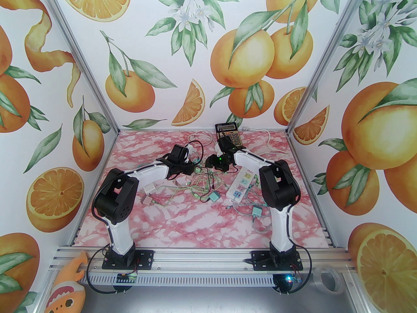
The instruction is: Pull the plug off the socket
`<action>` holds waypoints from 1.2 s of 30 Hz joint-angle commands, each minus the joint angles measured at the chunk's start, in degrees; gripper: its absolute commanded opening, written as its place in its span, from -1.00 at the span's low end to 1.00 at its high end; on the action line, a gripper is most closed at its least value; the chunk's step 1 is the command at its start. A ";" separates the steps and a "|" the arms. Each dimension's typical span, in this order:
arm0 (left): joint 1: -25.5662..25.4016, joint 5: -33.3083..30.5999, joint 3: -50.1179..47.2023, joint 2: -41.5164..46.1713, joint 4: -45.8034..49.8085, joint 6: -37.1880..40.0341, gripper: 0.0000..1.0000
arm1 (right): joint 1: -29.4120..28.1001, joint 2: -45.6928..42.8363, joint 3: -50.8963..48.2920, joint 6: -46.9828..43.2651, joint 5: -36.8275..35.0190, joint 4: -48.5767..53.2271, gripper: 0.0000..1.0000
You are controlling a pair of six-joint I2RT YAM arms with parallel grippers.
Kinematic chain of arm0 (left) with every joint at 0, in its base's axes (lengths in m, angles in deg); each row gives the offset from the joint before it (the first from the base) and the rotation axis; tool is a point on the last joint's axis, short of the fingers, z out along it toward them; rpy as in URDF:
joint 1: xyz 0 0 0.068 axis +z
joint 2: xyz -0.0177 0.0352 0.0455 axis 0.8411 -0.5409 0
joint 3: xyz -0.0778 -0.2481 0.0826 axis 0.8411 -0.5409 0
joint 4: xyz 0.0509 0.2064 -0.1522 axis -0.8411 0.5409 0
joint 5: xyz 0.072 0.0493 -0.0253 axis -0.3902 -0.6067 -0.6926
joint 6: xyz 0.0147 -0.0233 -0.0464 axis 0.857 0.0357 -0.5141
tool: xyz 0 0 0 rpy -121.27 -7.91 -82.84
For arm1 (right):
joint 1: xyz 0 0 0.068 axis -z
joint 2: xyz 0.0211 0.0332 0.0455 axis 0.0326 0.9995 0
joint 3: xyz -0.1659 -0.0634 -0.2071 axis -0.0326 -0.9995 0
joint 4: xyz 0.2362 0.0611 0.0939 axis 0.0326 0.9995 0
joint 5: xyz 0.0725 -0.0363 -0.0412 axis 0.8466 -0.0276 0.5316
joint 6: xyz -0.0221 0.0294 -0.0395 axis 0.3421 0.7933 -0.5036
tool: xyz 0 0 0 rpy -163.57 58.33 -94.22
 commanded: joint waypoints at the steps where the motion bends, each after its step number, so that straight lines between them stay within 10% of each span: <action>1: -0.58 1.39 -0.87 2.40 0.98 -0.52 -0.65 | -0.16 -2.76 -1.08 1.87 6.23 -5.91 0.19; 36: -0.59 3.00 -0.92 1.88 0.22 -0.94 -0.66 | -1.52 5.20 3.14 0.71 8.75 0.68 0.19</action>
